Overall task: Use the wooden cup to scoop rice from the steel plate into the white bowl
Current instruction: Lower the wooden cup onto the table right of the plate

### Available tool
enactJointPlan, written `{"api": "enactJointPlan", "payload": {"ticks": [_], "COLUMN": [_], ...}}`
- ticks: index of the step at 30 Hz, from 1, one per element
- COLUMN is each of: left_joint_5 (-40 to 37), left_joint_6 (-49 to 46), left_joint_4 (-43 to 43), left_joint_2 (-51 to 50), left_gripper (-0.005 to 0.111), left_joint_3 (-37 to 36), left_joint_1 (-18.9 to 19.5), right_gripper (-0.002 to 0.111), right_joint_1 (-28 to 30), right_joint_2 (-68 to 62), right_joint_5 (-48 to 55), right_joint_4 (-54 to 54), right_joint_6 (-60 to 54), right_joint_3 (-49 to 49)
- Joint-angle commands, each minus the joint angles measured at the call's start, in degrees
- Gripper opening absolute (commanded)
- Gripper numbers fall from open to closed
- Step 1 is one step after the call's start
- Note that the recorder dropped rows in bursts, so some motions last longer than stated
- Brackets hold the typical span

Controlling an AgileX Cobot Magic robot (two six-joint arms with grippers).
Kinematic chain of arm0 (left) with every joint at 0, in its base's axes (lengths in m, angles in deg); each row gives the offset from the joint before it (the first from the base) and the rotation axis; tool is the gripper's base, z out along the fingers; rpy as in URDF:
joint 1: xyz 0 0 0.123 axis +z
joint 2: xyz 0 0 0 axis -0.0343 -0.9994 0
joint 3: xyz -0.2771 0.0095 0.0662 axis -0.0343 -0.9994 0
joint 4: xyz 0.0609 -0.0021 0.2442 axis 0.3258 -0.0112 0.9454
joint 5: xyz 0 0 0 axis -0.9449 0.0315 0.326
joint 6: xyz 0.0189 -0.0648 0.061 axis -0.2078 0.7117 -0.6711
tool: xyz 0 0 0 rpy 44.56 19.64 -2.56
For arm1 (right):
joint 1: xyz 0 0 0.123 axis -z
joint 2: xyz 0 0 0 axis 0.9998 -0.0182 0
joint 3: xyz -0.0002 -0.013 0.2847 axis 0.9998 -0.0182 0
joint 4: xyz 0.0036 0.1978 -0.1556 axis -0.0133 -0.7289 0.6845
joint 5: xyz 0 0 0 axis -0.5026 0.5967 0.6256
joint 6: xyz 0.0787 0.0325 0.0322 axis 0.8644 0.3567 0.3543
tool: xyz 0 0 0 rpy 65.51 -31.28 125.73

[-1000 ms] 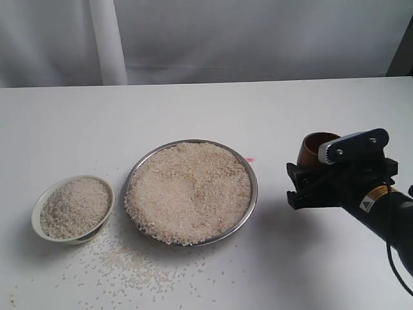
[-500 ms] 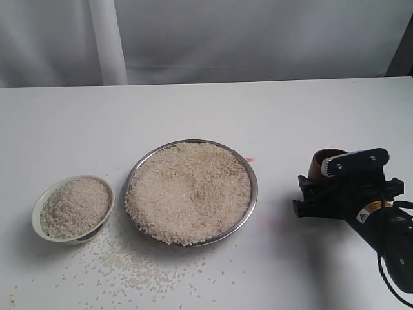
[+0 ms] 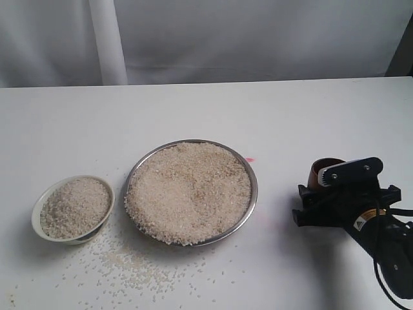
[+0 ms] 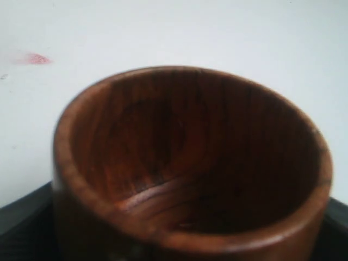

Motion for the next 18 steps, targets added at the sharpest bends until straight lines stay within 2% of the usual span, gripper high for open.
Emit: {"api": "enactJointPlan", "payload": {"ticks": [1, 6, 8, 11, 15, 18], "left_joint_5": [0.56, 0.56, 0.56, 0.56, 0.56, 0.56], "left_joint_6": [0.21, 0.21, 0.21, 0.21, 0.21, 0.21], "left_joint_4": [-0.07, -0.07, -0.07, -0.07, -0.07, -0.07], "left_joint_2": [-0.02, -0.02, -0.02, -0.02, -0.02, -0.02], "left_gripper": [0.0, 0.0, 0.0, 0.0, 0.0, 0.0], "left_joint_3": [-0.04, -0.04, -0.04, -0.04, -0.04, -0.04], "left_joint_1": [-0.37, -0.37, -0.37, -0.37, -0.37, -0.37], "right_gripper": [0.0, 0.0, 0.006, 0.027, 0.067, 0.091], "right_joint_1": [0.44, 0.44, 0.44, 0.44, 0.44, 0.44], "right_joint_2": [-0.4, -0.4, -0.4, -0.4, -0.4, -0.4], "right_joint_5": [-0.87, -2.3, -2.46, -3.0, -4.45, -6.0], "right_joint_4": [-0.09, -0.09, -0.09, 0.99, 1.02, 1.02], "right_joint_6": [-0.68, -0.68, -0.68, -0.68, -0.68, -0.92], "right_joint_3": [0.12, 0.12, 0.02, 0.02, 0.02, 0.02]}}
